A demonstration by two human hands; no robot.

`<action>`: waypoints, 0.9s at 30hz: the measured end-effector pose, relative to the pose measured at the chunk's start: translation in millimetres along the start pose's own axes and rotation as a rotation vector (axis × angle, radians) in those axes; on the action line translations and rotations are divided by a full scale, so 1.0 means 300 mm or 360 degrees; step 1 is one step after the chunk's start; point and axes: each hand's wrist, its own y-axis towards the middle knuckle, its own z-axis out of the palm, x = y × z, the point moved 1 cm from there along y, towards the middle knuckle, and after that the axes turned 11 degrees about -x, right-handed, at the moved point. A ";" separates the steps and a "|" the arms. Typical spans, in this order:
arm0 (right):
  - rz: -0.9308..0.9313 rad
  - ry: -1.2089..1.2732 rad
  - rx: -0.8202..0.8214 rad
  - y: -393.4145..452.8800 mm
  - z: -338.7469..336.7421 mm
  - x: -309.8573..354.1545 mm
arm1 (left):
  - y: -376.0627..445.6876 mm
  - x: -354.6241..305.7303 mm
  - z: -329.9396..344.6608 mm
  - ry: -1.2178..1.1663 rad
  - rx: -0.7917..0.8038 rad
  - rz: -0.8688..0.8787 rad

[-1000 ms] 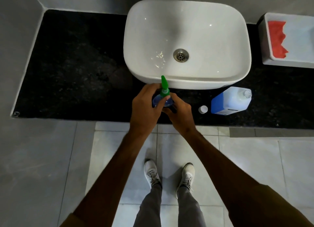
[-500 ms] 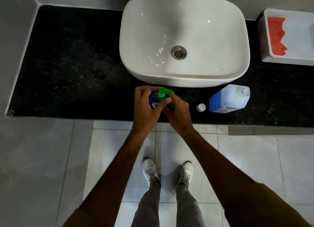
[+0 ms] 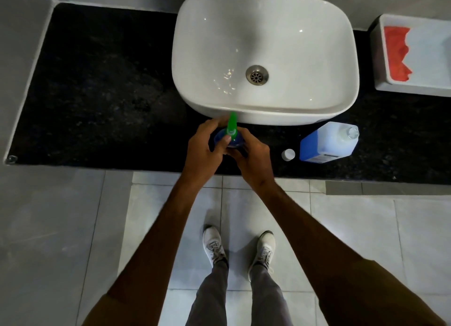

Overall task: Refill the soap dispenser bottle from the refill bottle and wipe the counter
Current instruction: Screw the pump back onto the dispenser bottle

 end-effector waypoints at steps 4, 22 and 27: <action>-0.0044 -0.0011 -0.0029 -0.007 -0.001 -0.002 | -0.013 -0.006 0.024 -0.0129 0.0046 -0.0031; -0.0013 -0.0010 0.0014 -0.002 0.002 0.001 | 0.008 0.018 0.012 0.0023 0.0089 -0.0051; -0.0025 -0.0007 -0.0009 -0.009 0.001 -0.001 | -0.002 0.014 0.020 -0.0003 -0.0078 -0.0015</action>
